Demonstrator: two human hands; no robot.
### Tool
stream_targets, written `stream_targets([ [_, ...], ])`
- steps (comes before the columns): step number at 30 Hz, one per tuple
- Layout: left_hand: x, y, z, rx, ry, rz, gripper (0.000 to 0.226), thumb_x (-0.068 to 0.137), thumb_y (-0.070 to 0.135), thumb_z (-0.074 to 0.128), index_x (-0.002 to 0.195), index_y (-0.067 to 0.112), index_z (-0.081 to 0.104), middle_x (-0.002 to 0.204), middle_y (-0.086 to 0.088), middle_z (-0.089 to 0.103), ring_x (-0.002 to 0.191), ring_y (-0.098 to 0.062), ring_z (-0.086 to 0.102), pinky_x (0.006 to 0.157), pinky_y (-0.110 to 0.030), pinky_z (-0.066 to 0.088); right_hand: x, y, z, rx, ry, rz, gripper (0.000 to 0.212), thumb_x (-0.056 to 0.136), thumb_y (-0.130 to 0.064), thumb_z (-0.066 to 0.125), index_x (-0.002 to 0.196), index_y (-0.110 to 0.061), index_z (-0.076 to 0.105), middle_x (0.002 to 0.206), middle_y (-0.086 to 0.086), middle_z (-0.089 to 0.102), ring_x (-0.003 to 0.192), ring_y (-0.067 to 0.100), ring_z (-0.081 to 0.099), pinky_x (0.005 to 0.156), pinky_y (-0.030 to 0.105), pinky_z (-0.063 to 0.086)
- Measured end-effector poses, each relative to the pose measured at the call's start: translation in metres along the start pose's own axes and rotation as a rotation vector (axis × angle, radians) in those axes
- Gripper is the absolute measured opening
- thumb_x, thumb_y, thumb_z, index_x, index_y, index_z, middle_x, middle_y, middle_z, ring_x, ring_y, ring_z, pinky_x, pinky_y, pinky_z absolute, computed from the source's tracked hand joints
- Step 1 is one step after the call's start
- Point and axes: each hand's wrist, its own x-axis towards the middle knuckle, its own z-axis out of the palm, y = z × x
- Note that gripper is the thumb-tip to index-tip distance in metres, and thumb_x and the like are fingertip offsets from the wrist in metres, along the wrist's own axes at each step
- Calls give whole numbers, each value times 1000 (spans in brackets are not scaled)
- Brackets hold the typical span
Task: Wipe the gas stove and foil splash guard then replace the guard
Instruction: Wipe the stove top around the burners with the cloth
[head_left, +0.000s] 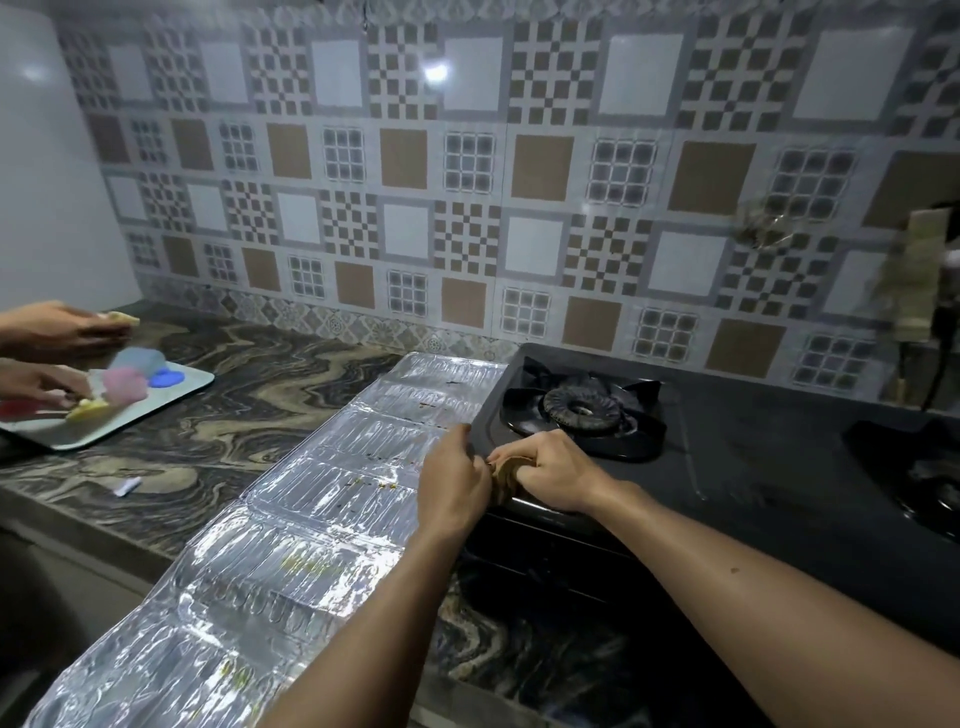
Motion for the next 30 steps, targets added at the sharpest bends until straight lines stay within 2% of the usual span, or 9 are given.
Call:
stream_targets([
  [3,-6,7,8,190,26,115,33,89,12,49,122,11,53,105,-16,67,96,-36,60,80,-40,44,-7,12,-11,22,-27,-29,36,69,-7,47,83,-19,77,83,-5,76,80,-1,64,79,17,47],
  [6,-15,19,18,301,35,136,27,93,17,47,118,10,55,109,-14,67,102,-34,59,92,-43,40,-16,26,-26,18,-42,-32,40,71,-1,48,92,-16,78,93,-3,77,88,-1,64,79,7,43],
  [9,-18,26,35,439,-18,124,23,96,22,40,108,12,56,113,-11,65,109,-32,58,98,-45,37,-24,40,-44,2,-115,-60,44,72,3,47,97,-15,78,103,-3,75,98,1,65,85,5,42],
  [14,-18,23,61,687,-167,27,50,98,52,22,126,22,50,139,-5,49,138,-26,34,113,-54,20,-37,77,-76,-18,-218,-107,53,70,8,40,103,-14,76,113,-3,72,105,2,61,94,12,42],
  [18,-17,35,67,887,-239,-33,74,87,74,20,131,21,47,145,-10,42,141,-28,28,113,-59,9,-55,114,-104,-26,-274,-90,56,69,10,38,103,-16,75,118,-4,70,112,5,60,98,12,40],
  [22,-17,62,75,926,-266,-133,73,89,69,30,135,14,48,147,-16,38,142,-32,26,114,-62,8,-76,144,-124,-1,-248,-39,58,72,9,38,109,-19,73,122,-3,68,116,6,57,106,23,39],
  [24,-21,75,86,921,-276,-112,75,90,68,31,140,13,42,151,-15,33,143,-32,24,115,-60,9,-82,150,-126,-1,-231,-31,59,72,6,38,112,-21,71,123,-1,67,119,10,57,107,28,40],
  [28,-36,95,113,862,-314,-80,84,85,75,27,140,13,41,150,-12,37,141,-29,29,115,-56,16,-89,153,-128,-5,-211,-45,59,72,5,39,113,-22,71,122,1,68,119,13,57,105,26,40],
  [30,-41,97,119,868,-335,-102,91,84,79,23,145,13,35,153,-14,32,143,-30,25,116,-55,15,-94,156,-132,7,-201,-37,57,74,5,40,113,-21,71,125,1,66,123,13,55,108,28,38],
])
